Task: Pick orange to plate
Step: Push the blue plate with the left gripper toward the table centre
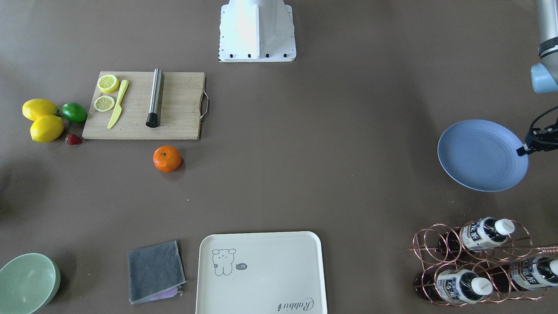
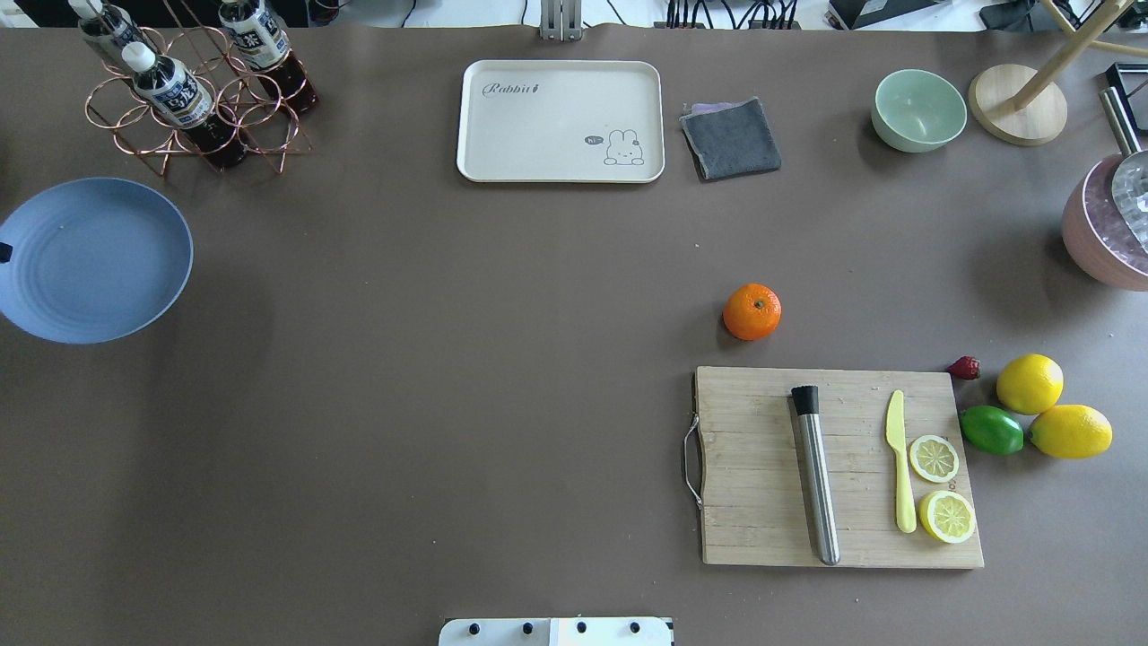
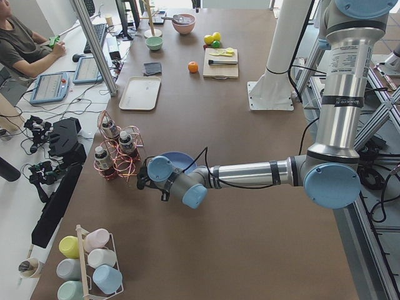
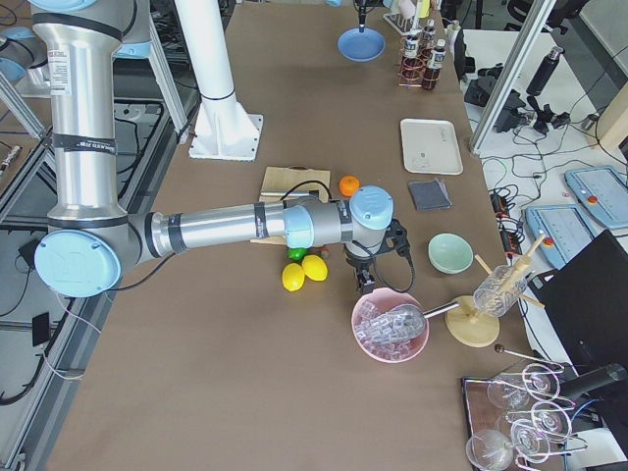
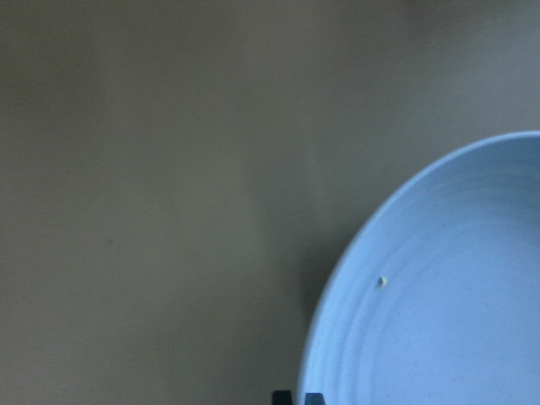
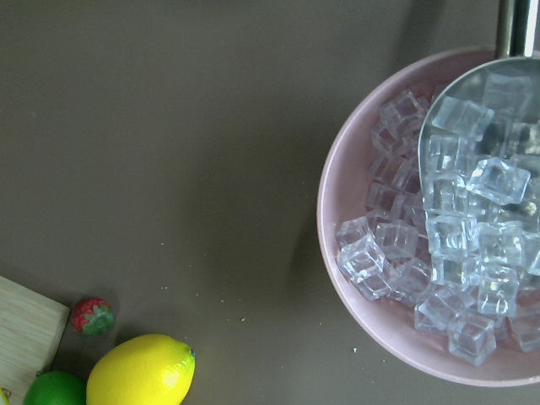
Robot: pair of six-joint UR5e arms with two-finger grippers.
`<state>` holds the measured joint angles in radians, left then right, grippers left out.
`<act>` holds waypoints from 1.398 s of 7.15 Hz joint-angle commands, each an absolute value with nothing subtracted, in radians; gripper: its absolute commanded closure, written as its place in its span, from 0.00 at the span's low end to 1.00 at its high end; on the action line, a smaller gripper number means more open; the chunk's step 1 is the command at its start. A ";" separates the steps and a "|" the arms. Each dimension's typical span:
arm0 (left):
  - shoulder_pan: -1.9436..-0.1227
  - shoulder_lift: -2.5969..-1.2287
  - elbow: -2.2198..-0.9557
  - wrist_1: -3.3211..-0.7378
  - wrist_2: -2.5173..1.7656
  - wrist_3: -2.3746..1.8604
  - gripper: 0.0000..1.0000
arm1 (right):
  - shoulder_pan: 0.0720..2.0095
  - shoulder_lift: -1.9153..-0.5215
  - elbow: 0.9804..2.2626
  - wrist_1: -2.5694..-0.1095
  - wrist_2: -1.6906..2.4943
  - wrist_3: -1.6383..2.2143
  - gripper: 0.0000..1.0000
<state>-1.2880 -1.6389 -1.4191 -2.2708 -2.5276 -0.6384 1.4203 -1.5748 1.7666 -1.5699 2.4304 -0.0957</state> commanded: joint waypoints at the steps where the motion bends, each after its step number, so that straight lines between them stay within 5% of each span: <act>1: -1.136 -1.640 -1.653 -2.276 -2.487 -0.999 1.00 | 1.329 -1.510 1.827 -1.569 2.430 0.112 0.02; 3: -0.883 -1.685 -1.802 -2.270 -2.267 -1.330 1.00 | 1.218 -1.441 1.868 -1.569 2.384 0.309 0.01; 7: -0.475 -1.931 -1.812 -2.159 -1.891 -1.644 1.00 | 0.964 -1.249 1.865 -1.568 2.245 0.702 0.01; 10: -0.350 -1.928 -1.801 -2.148 -1.786 -1.646 1.00 | 0.859 -1.178 1.841 -1.569 2.175 0.790 0.00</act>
